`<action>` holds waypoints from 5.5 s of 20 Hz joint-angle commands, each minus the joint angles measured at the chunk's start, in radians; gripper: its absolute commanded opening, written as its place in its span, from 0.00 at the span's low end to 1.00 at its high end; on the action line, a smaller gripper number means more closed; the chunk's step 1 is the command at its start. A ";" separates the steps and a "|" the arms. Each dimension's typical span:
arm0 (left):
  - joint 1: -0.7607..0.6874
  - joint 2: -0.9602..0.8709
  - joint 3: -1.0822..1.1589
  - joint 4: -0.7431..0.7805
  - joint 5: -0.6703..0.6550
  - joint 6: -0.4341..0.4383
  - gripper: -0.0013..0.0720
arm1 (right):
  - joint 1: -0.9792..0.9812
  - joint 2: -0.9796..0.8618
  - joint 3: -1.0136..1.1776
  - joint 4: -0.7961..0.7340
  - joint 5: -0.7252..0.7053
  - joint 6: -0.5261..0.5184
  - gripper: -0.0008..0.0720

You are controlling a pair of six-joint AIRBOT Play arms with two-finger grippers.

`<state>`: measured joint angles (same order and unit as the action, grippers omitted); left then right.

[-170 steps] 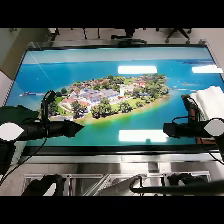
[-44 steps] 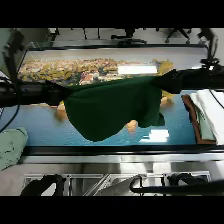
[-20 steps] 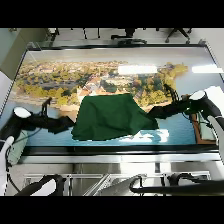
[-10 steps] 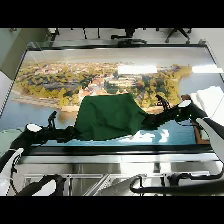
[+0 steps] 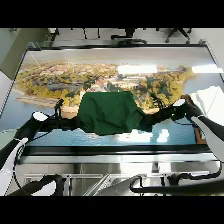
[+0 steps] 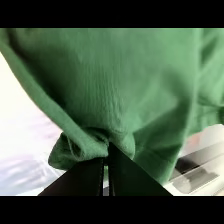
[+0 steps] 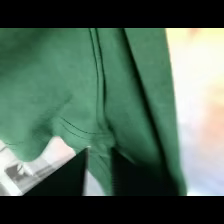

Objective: Fold the shirts.

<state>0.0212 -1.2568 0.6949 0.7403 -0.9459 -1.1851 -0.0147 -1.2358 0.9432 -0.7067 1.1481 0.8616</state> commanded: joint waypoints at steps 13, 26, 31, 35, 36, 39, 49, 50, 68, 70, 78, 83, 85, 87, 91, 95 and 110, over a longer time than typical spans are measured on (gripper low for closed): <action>0.129 0.056 0.020 0.053 -0.093 0.010 0.04 | -0.008 -0.074 0.055 0.068 0.005 -0.003 0.51; 0.129 0.101 0.113 -0.025 -0.156 0.011 0.03 | 0.050 -0.037 0.117 0.387 0.128 -0.117 0.04; 0.150 0.381 0.588 -0.028 -0.295 -0.033 0.03 | -0.056 0.270 0.505 0.448 0.113 -0.091 0.04; 0.230 0.511 0.993 -0.025 -0.289 -0.058 0.03 | -0.124 0.488 0.804 0.303 -0.035 -0.083 0.04; 0.256 0.529 1.075 -0.025 -0.282 -0.058 0.03 | -0.129 0.522 0.852 0.262 -0.069 -0.083 0.04; 0.363 0.527 1.316 -0.001 -0.264 -0.058 0.03 | -0.129 0.576 0.966 0.169 -0.124 -0.084 0.04; 0.301 0.149 1.067 -0.182 -0.242 0.073 0.04 | -0.121 0.138 1.001 0.123 0.030 0.007 0.04; 0.235 0.076 1.023 -0.142 -0.222 0.112 0.04 | -0.105 0.052 1.001 0.122 0.055 0.013 0.04; 0.069 -0.413 1.098 0.299 -0.589 -0.283 0.83 | -0.156 -0.451 1.003 -0.690 0.029 0.496 0.04; 0.076 -0.281 0.879 0.431 -0.590 -0.329 0.83 | -0.204 -0.451 1.003 -0.685 0.074 0.501 0.04; 0.023 0.112 0.083 0.408 -0.392 -0.417 0.83 | -0.225 -0.453 1.003 -0.610 0.090 0.476 0.04; -0.105 0.203 -0.171 0.252 -0.123 -0.414 0.83 | -0.219 -0.453 1.003 -0.590 0.093 0.474 0.04; -0.164 0.211 -0.217 0.250 -0.009 -0.426 0.83 | -0.219 -0.453 1.003 -0.591 0.099 0.471 0.04; -0.203 0.192 -0.222 0.240 0.087 -0.432 0.83 | -0.219 -0.453 1.003 -0.591 0.100 0.470 0.04; -0.248 0.065 -0.175 0.229 0.077 -0.401 0.83 | -0.219 -0.452 1.003 -0.591 0.113 0.470 0.04; -0.227 -0.020 -0.035 0.235 0.071 -0.344 0.03 | -0.220 -0.449 1.003 -0.591 0.118 0.471 0.04; 0.066 -0.581 0.977 0.236 -0.081 -0.098 0.05 | -0.024 -0.195 0.528 -0.662 0.343 0.695 0.04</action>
<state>0.0788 -1.6981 1.4788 0.9768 -0.9546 -1.3117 -0.1047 -1.5303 1.6524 -1.3655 1.5372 1.4830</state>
